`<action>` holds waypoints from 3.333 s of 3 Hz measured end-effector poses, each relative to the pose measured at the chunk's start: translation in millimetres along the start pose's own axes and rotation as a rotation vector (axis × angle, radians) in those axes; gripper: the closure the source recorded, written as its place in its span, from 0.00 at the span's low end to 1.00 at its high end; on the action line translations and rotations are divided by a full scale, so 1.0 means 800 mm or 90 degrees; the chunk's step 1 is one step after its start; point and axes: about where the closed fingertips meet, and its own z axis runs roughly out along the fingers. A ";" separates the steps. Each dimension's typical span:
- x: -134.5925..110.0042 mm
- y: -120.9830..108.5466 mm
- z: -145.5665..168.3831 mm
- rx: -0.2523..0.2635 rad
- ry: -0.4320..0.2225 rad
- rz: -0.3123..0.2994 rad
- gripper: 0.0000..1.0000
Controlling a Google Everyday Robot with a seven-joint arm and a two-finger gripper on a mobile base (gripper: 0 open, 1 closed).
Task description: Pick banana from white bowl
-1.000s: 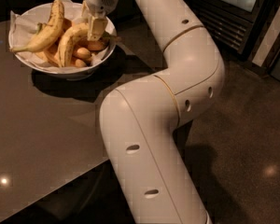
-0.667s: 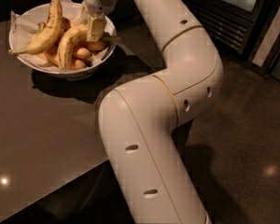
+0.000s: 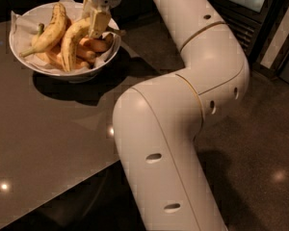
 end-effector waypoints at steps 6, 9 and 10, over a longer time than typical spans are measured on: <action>-0.001 0.028 -0.029 0.061 -0.048 0.076 1.00; -0.025 0.112 -0.062 0.080 -0.059 0.120 1.00; -0.024 0.112 -0.061 0.080 -0.058 0.120 1.00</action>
Offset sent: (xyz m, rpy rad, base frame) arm -0.0158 -0.0042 0.0236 0.0522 -0.0367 -0.0428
